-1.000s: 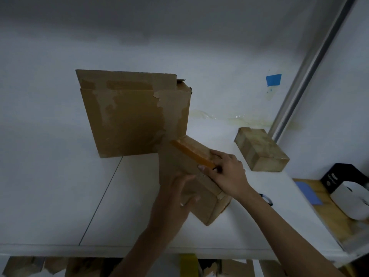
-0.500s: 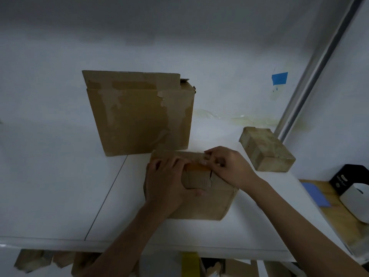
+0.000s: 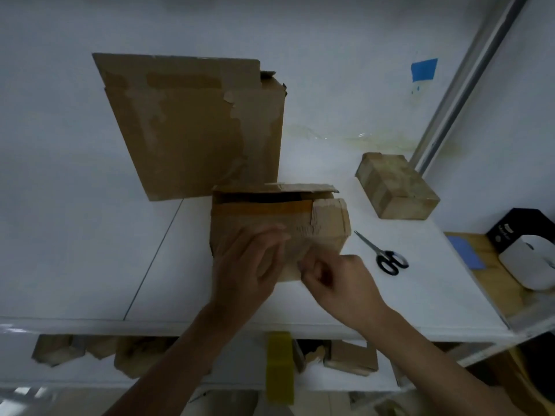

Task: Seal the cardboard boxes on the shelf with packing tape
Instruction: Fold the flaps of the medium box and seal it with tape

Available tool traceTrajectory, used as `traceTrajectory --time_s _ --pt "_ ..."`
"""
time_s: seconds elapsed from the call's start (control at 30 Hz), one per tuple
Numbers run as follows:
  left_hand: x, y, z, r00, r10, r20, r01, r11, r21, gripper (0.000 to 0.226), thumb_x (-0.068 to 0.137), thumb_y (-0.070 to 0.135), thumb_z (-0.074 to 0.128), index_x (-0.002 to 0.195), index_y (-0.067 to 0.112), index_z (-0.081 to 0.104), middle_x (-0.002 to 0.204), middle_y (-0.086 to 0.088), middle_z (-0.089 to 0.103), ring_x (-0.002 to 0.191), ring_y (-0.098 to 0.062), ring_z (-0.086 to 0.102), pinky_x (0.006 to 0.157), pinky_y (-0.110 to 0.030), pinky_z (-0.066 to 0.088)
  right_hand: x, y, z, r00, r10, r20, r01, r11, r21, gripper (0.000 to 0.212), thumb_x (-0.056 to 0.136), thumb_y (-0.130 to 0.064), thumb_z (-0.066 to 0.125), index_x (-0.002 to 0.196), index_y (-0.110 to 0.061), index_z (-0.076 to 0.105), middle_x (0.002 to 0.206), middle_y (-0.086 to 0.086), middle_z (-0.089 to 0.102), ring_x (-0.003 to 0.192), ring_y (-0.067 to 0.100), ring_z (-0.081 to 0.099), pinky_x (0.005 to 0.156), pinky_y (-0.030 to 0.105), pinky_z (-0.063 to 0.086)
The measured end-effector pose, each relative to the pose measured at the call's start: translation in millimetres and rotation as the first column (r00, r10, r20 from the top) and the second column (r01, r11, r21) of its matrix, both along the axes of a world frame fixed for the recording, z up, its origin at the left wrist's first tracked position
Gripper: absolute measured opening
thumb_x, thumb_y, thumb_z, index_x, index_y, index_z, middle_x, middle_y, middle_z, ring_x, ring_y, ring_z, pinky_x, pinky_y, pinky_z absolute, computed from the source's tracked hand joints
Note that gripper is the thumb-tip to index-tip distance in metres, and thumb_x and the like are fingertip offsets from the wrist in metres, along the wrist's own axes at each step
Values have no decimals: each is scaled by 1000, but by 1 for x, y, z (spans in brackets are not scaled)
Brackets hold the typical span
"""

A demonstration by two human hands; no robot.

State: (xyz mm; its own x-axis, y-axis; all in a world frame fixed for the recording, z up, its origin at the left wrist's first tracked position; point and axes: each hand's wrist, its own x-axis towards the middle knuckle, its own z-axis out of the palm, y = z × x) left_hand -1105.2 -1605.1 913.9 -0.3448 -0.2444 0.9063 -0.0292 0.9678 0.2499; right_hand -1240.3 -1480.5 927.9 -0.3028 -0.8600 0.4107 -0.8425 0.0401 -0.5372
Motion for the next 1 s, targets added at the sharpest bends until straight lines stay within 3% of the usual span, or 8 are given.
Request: traceTrajectory --time_s 0.07,0.13,0.23,0.33,0.47,0.57,0.77,1.0 --pt "12 9 -22 993 -49 105 44 998 52 10 90 13 63 100 15 60 96 -5 70 92 -14 63 84 -20 51 5 3 -4 996 10 84 -36 948 317 45 92 -44 47 67 -10 63 51 1 62 47 14 59 58 35 55" --pt "22 12 -43 938 -126 322 43 967 251 12 90 19 61 102 23 61 97 4 69 89 -10 64 74 -23 53 11 6 -12 964 -89 250 -102 746 658 55 96 -51 46 76 -6 72 63 5 71 60 17 69 74 35 58" --pt "37 12 -75 825 -178 536 -28 934 355 27 87 19 60 113 24 69 116 9 69 112 -8 62 93 -28 54 16 7 -34 899 -288 331 -186 434 882 80 92 -69 36 100 3 70 80 14 75 73 25 74 80 32 59" --pt "53 16 -105 767 -114 631 -75 961 266 44 91 30 52 131 18 64 140 7 55 130 -9 51 110 -28 40 15 9 -51 805 -449 388 -266 312 912 93 86 -77 32 119 7 57 88 20 74 72 27 72 77 32 58" --pt "65 19 -133 699 -96 708 -54 981 186 54 92 37 50 139 11 55 147 2 47 136 -11 46 120 -27 20 19 12 -64 644 -546 536 -360 402 842 95 84 -78 37 131 4 46 85 20 74 69 25 72 66 30 59" --pt "60 14 -135 766 -96 635 -42 979 200 47 94 37 51 132 12 63 140 1 57 129 -9 54 116 -26 30 26 15 -70 451 -582 677 -426 526 736 86 82 -74 49 131 -4 51 99 20 73 80 27 72 72 34 59" --pt "58 9 -136 826 -110 553 -13 977 214 43 91 40 57 124 16 70 132 5 62 123 -3 58 110 -20 40 43 12 -61 -143 -564 813 -407 783 471 40 93 -27 63 122 1 59 111 25 68 93 34 70 76 41 59" --pt "61 1 -137 837 -161 523 45 973 227 43 91 43 64 127 19 68 135 8 61 128 3 52 110 -20 40 44 6 -51 -110 -613 783 -347 762 547 26 100 -20 50 109 0 64 94 18 74 81 25 72 76 35 58"
